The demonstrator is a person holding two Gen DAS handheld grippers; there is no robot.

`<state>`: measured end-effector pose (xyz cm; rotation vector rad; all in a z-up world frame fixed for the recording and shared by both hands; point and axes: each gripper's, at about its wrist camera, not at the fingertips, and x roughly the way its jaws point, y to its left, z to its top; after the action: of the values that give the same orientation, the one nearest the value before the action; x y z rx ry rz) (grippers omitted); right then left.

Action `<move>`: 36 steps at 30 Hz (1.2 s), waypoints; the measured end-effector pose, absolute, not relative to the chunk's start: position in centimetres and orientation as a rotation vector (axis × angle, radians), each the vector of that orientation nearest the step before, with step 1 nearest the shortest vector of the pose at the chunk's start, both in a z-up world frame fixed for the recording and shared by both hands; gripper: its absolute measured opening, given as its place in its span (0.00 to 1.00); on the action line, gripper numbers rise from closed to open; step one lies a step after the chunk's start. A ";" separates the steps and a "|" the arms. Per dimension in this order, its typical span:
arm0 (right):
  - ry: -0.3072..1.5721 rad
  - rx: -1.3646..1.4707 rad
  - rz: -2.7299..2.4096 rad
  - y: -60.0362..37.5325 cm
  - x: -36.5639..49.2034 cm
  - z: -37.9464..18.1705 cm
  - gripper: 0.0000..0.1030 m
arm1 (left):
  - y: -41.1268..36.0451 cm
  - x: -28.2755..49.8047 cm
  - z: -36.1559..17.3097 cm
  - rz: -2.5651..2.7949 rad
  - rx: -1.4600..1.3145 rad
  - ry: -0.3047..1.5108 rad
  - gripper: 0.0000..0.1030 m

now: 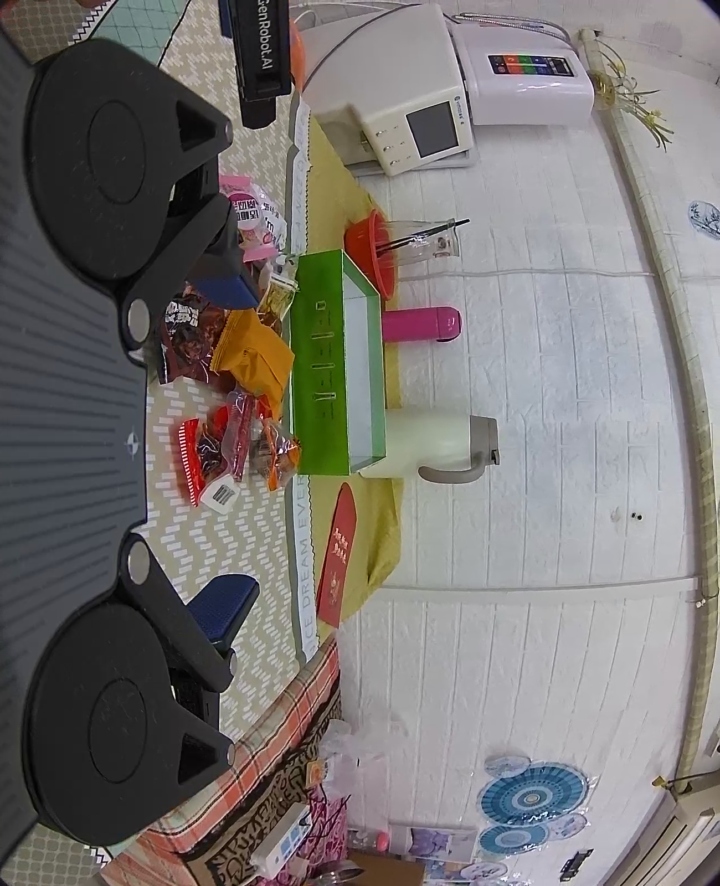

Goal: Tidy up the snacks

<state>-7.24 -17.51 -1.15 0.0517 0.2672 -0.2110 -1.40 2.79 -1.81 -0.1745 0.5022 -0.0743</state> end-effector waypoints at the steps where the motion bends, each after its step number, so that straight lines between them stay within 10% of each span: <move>1: 0.268 0.056 -0.205 -17.5 -7.3 -1.2 1.00 | 2.4 -1.3 -1.8 -0.057 -0.115 0.495 0.90; 36: 0.315 0.047 -0.168 -17.1 -7.0 -1.7 1.00 | 1.1 -2.5 -1.3 -0.019 0.052 0.414 0.90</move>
<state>-7.01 -17.06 -1.66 0.0469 0.3150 -0.1684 -2.51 1.11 -1.31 0.0521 0.4143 -0.0186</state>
